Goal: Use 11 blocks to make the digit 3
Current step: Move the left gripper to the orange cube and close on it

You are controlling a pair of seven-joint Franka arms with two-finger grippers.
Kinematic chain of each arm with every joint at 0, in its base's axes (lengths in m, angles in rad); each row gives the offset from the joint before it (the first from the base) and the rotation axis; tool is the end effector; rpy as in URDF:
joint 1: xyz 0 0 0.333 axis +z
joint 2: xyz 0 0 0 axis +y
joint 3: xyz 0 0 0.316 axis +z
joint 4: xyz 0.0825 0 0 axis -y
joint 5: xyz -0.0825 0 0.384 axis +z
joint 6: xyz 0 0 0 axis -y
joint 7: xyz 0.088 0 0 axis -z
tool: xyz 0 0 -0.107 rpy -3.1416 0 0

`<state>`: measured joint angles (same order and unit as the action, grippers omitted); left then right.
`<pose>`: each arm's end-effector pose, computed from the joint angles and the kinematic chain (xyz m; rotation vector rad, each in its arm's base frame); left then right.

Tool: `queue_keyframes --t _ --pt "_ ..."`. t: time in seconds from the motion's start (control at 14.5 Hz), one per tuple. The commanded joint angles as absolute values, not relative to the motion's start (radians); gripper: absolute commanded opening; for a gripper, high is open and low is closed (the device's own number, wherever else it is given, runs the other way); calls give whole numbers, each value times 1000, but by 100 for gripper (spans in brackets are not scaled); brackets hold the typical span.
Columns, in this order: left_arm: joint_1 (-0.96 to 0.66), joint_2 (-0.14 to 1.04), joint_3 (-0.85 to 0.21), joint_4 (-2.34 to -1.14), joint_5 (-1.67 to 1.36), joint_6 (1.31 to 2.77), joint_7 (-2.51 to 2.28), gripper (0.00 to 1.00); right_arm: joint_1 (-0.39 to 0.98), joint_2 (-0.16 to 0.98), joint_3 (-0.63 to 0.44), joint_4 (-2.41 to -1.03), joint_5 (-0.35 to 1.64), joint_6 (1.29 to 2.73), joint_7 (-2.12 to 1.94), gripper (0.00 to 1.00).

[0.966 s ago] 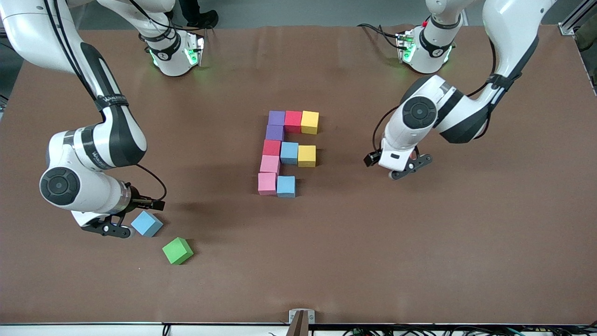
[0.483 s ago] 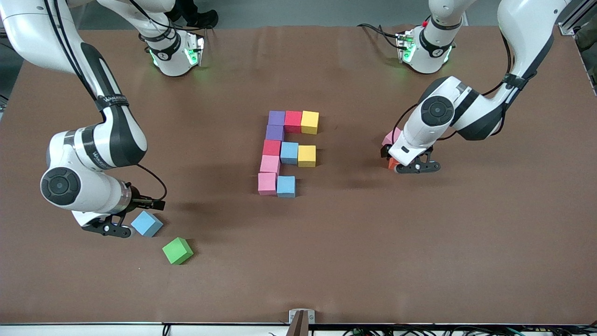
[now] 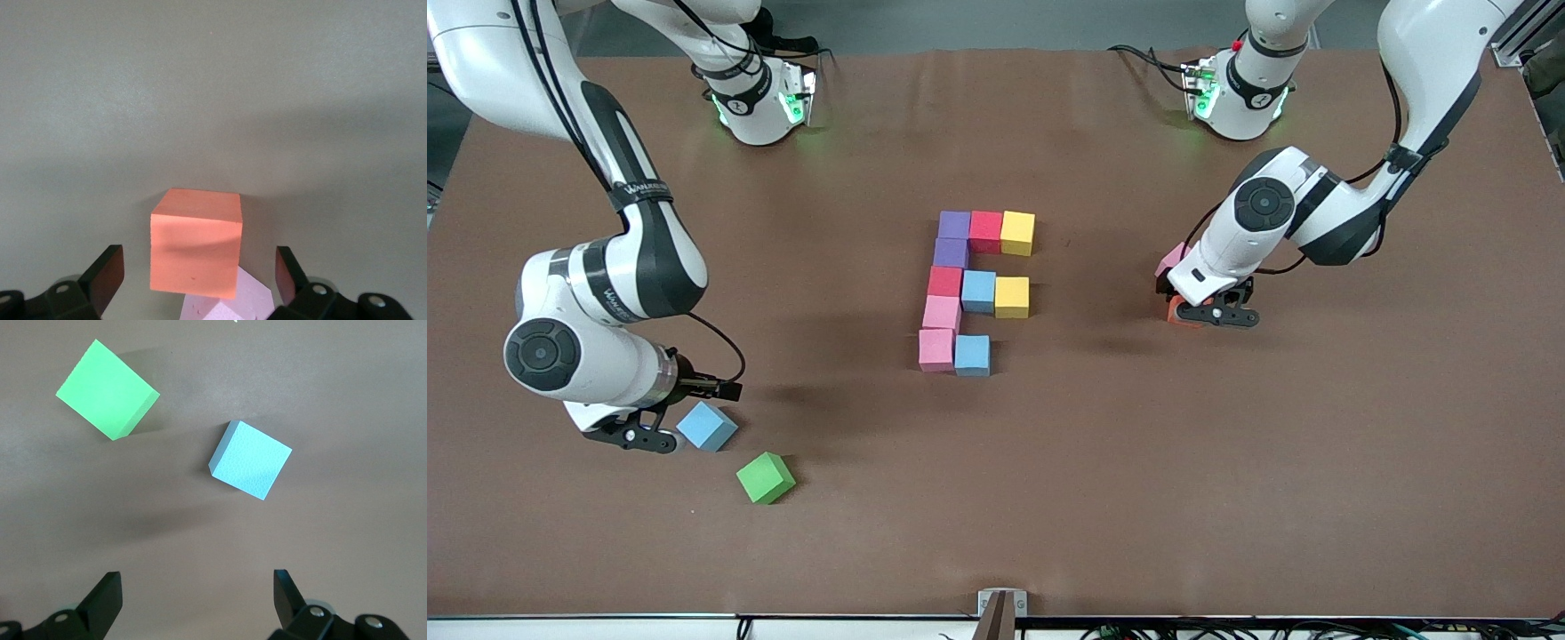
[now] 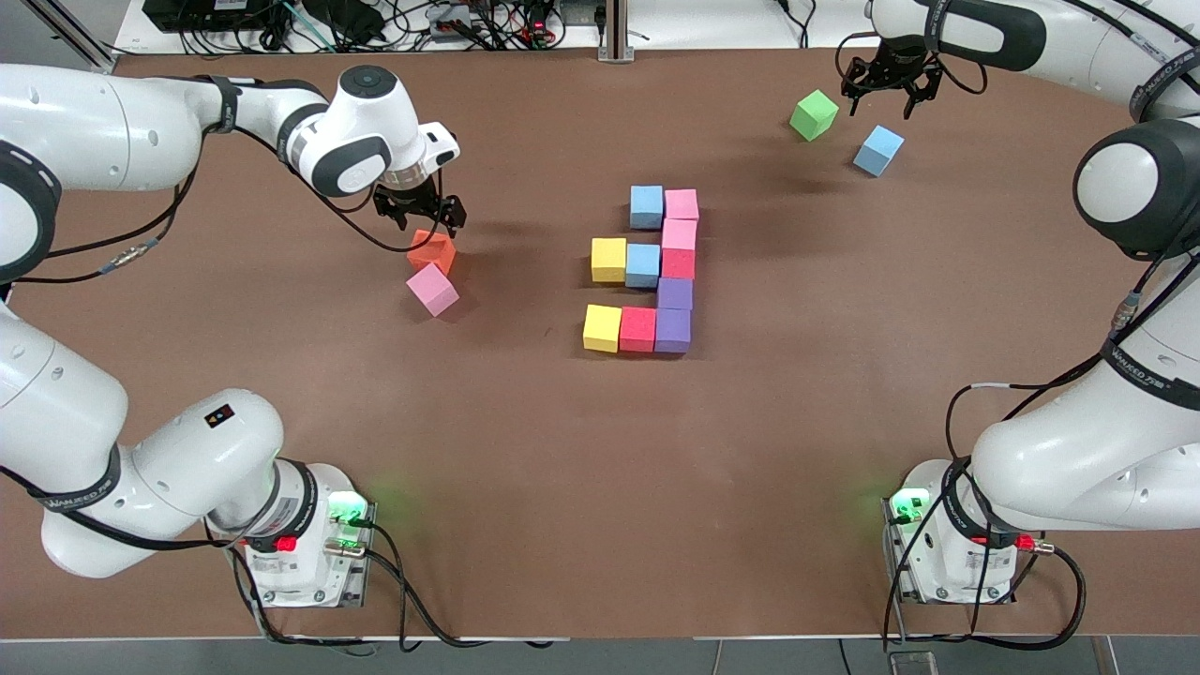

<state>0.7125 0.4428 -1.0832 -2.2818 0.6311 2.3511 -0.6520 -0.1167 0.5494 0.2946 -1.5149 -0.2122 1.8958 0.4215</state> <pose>0.4827 -0.1899 0.2511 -3.0775 0.2585 0.0419 0.6781 0.0760 0.3421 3.0407 -0.2917 -0.1898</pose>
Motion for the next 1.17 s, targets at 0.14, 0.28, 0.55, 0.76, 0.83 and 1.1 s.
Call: queue_keyframes --t 0.14,0.28,0.55,0.76,0.83,1.1 --pt "738 498 -1083 -2287 707 2375 -658 100 -132 531 307 -1548 -209 1910 411 100" --pt "735 532 -1060 -2280 742 2388 -666 100 -130 532 307 -1548 -209 1910 411 100" --pt "721 569 -1057 -2266 758 2395 -742 100 -132 532 307 -1549 -209 1910 411 100" --pt "721 578 -1040 -2267 770 2395 -767 100 -135 522 308 -1545 -209 1895 408 100" --pt "719 578 -1040 -2267 770 2395 -773 94 -141 506 310 -1542 -209 1872 396 100" --pt "721 584 -1037 -2267 770 2395 -788 58 -192 434 313 -1529 -196 1761 270 100"
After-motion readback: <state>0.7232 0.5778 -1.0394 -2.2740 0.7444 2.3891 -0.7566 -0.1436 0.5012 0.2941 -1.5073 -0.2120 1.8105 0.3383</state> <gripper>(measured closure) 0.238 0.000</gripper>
